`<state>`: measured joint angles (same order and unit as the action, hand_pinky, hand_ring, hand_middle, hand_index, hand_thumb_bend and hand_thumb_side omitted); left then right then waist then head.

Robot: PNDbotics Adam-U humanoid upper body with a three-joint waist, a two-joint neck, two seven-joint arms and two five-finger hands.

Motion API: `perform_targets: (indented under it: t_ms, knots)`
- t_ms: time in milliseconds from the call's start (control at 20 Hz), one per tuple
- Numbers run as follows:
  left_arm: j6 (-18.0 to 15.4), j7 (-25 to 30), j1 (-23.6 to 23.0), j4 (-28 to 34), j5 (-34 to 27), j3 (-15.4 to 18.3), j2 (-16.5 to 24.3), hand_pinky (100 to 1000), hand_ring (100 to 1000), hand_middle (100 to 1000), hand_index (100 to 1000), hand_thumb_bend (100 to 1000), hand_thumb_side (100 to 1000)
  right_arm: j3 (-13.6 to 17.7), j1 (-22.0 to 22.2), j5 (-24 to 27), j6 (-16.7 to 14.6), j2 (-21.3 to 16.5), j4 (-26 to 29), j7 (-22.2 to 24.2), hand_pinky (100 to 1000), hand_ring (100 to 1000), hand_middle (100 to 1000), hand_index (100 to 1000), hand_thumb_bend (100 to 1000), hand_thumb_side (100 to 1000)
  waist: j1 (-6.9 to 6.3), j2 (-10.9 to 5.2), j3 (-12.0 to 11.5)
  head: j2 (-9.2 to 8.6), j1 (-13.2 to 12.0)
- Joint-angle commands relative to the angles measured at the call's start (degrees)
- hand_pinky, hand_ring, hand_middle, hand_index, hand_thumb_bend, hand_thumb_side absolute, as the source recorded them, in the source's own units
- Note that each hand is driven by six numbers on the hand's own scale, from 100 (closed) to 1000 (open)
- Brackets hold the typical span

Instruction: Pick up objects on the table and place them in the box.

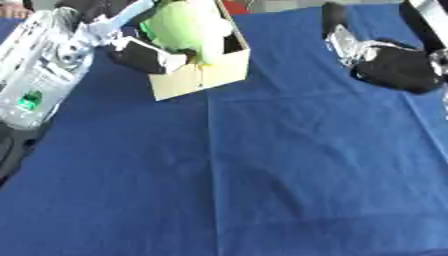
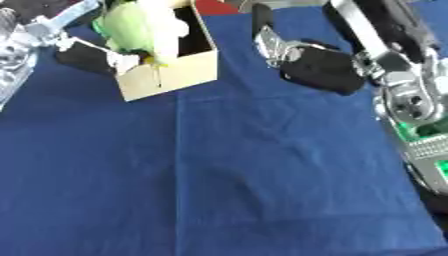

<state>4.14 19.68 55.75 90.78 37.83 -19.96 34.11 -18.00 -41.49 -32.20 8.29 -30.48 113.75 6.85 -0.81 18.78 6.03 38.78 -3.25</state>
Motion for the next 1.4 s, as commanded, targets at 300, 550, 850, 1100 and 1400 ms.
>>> perform_targets:
  t_ms: [300,550,850,1100,1400]
  knots:
    - [-1.61,-2.10,8.33,-13.71,1.01,4.54,-4.53,289,442,562,695,100,300,0.60,-1.58,-0.19,0.12,-1.10,0.85,-0.41,929,902,822,912,100,696,-0.28,-0.11,0.91,-2.26,-0.25]
    - [-1.79,-4.08,11.44,-22.81,4.59,7.35,-7.60,290,442,562,697,100,300,0.53,-1.78,0.07,0.17,-1.08,0.85,-0.49,929,901,822,912,100,698,-0.25,0.38,1.30,-3.24,-0.65]
    - [-1.41,-6.42,12.83,-29.88,8.86,9.68,-9.87,295,449,563,695,100,298,0.47,-2.05,0.25,0.16,-0.88,0.85,-0.54,930,901,822,913,100,699,-0.14,0.68,1.67,-4.47,-0.77]
    - [-1.48,-6.66,13.13,-34.18,11.90,10.45,-10.99,317,468,574,700,100,297,0.54,-2.02,0.25,0.16,-0.68,0.85,-0.59,930,901,822,912,100,697,-0.13,0.60,1.91,-4.52,-0.76]
    - [-1.82,-7.30,12.57,-37.35,12.67,11.15,-12.02,485,620,691,765,264,360,0.73,-1.72,0.15,0.11,-0.44,0.85,-0.78,929,899,821,913,100,697,-0.28,0.50,2.31,-4.30,-0.63]
